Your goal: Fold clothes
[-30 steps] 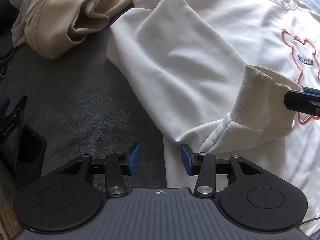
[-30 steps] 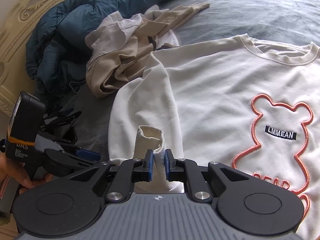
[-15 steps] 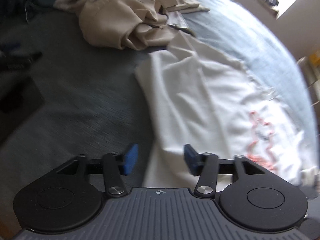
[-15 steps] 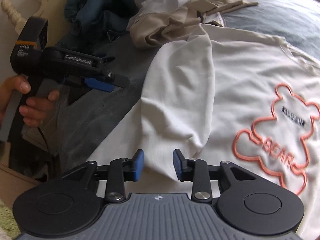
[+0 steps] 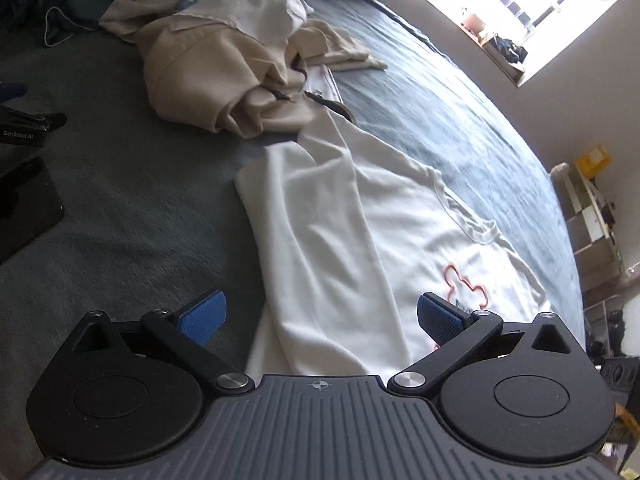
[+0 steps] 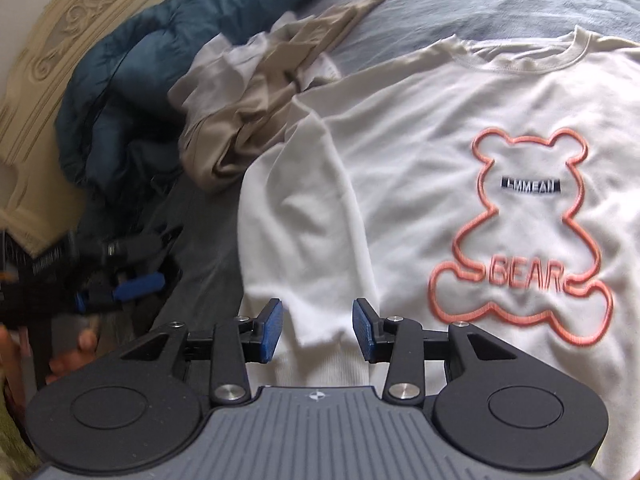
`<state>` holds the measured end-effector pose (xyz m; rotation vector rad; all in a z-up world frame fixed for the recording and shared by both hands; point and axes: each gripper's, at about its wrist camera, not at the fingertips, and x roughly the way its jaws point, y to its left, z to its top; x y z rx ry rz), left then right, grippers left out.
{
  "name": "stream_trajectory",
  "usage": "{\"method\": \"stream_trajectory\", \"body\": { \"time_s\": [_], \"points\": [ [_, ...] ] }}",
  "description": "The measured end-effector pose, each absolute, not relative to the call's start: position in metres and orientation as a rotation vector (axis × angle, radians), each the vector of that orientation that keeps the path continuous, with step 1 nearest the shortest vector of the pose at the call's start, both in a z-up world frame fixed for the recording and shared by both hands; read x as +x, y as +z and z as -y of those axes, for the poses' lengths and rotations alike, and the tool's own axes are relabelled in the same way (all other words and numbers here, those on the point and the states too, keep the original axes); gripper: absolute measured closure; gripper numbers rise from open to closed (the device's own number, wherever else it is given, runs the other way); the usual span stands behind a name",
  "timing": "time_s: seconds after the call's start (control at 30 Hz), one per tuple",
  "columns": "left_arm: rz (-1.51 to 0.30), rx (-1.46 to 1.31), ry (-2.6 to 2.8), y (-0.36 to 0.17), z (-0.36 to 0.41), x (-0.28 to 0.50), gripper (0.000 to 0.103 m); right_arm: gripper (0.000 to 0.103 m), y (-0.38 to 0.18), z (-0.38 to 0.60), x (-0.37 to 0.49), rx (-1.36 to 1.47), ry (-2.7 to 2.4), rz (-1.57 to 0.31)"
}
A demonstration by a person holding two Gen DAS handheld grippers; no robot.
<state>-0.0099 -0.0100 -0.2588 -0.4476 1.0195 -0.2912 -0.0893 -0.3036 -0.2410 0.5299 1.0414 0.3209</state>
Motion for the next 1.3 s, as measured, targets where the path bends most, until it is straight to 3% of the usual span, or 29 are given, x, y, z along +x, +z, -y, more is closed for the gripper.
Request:
{"method": "stream_trajectory", "body": {
  "time_s": [0.37,0.6,0.77,0.8,0.83,0.87,1.0,1.2,1.3],
  "points": [
    [-1.075,-0.25,-0.317,-0.294,-0.014,0.048,0.004,0.061,-0.238,0.241,0.018,0.426,0.198,-1.005],
    [-1.055,-0.155,-0.37,-0.316,-0.012,0.102,0.028,0.061,-0.248,0.181,0.125,0.232,0.195,-0.951],
    [-1.054,-0.191,-0.418,-0.332,-0.01,0.132,0.046,0.061,-0.284,0.147,0.195,0.095,0.191,-1.034],
    [-1.054,-0.184,-0.431,-0.336,-0.008,0.135,0.051,0.064,-0.292,0.145,0.202,0.077,0.181,-1.059],
    [-1.055,-0.181,-0.442,-0.338,-0.006,0.138,0.056,0.085,-0.296,0.146,0.205,0.08,0.172,-1.067],
    [-1.055,-0.18,-0.453,-0.341,-0.005,0.139,0.065,0.097,-0.296,0.15,0.204,0.108,0.162,-1.058],
    [-1.055,-0.164,-0.499,-0.346,-0.001,0.139,0.085,0.098,-0.28,0.181,0.178,0.316,0.057,-0.926],
    [-1.065,-0.154,-0.533,-0.346,-0.004,0.134,0.086,0.097,-0.292,0.215,0.163,0.551,-0.075,-0.847],
    [-1.066,-0.158,-0.548,-0.344,-0.006,0.134,0.082,0.08,-0.292,0.224,0.165,0.63,-0.085,-0.879]
  ]
}}
